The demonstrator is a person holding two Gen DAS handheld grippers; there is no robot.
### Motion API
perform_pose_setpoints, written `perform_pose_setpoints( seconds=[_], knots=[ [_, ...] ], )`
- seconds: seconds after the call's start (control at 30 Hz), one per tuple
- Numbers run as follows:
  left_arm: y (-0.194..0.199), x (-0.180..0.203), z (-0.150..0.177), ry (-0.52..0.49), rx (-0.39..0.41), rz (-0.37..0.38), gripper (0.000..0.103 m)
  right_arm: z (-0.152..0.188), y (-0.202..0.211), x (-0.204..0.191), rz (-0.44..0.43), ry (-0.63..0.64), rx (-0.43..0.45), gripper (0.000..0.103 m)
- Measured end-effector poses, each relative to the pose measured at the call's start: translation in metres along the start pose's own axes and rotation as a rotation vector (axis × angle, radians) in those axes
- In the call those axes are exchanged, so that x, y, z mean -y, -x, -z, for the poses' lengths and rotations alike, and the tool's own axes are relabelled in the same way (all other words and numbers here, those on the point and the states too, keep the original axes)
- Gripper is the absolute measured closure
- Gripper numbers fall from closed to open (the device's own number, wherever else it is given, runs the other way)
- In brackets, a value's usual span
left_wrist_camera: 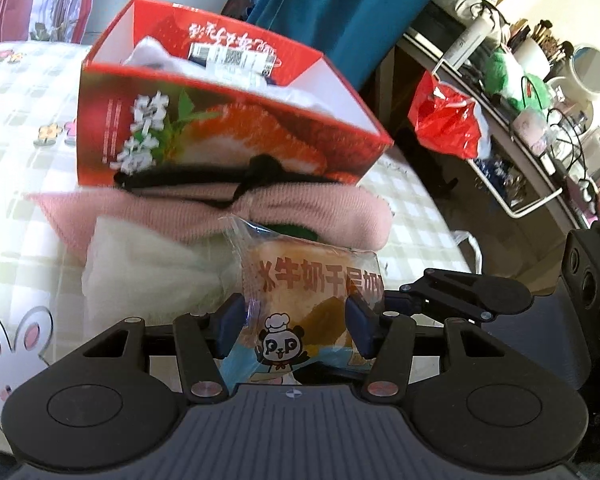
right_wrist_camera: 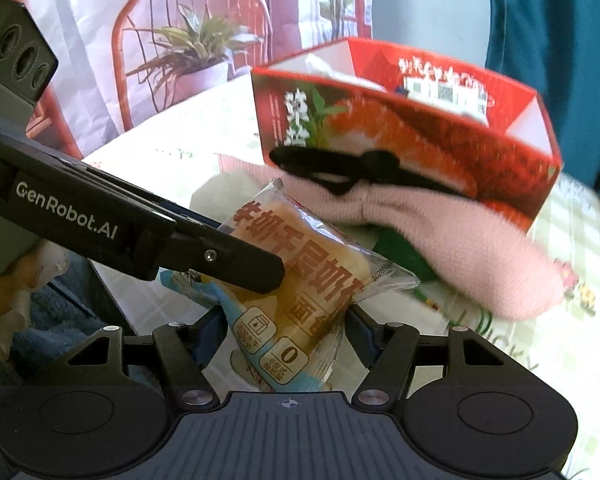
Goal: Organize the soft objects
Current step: 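Lift the bread package with the left tool and carry it over the box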
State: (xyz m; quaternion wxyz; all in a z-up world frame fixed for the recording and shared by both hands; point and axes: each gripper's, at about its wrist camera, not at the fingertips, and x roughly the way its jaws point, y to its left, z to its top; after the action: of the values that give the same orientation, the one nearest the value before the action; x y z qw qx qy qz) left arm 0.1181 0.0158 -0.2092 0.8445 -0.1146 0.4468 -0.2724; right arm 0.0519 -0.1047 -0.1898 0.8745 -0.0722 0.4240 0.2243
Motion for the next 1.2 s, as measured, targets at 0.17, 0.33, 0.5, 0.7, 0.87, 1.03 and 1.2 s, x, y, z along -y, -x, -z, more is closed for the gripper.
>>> perform_pose_setpoints(
  seconds=[0.17,0.33,0.5,0.7,0.87,1.03,1.2],
  knots=[
    [0.011,0.01,-0.03,-0.039,0.044,0.004,0.046,-0.024,0.012,0.009,-0.002,0.005,0.036,0.042],
    [0.019,0.02,-0.062,-0.076,0.095,0.003,0.046,-0.056,0.024,0.021,0.008,0.029,0.079,0.042],
    [0.024,0.025,-0.098,-0.098,0.138,-0.003,0.046,-0.091,0.03,0.035,0.013,0.064,0.119,0.042],
    [0.019,0.011,-0.142,-0.081,0.169,-0.021,0.046,-0.134,0.018,0.054,0.014,0.102,0.153,0.042],
    [0.007,-0.014,-0.18,-0.053,0.183,-0.047,0.046,-0.177,-0.009,0.073,0.0,0.122,0.159,0.042],
    [-0.017,-0.042,-0.214,-0.035,0.166,-0.076,0.046,-0.214,-0.045,0.09,-0.002,0.13,0.158,0.042],
    [-0.044,-0.064,-0.233,-0.011,0.154,-0.111,0.046,-0.238,-0.087,0.113,-0.026,0.112,0.132,0.042]
  ],
)
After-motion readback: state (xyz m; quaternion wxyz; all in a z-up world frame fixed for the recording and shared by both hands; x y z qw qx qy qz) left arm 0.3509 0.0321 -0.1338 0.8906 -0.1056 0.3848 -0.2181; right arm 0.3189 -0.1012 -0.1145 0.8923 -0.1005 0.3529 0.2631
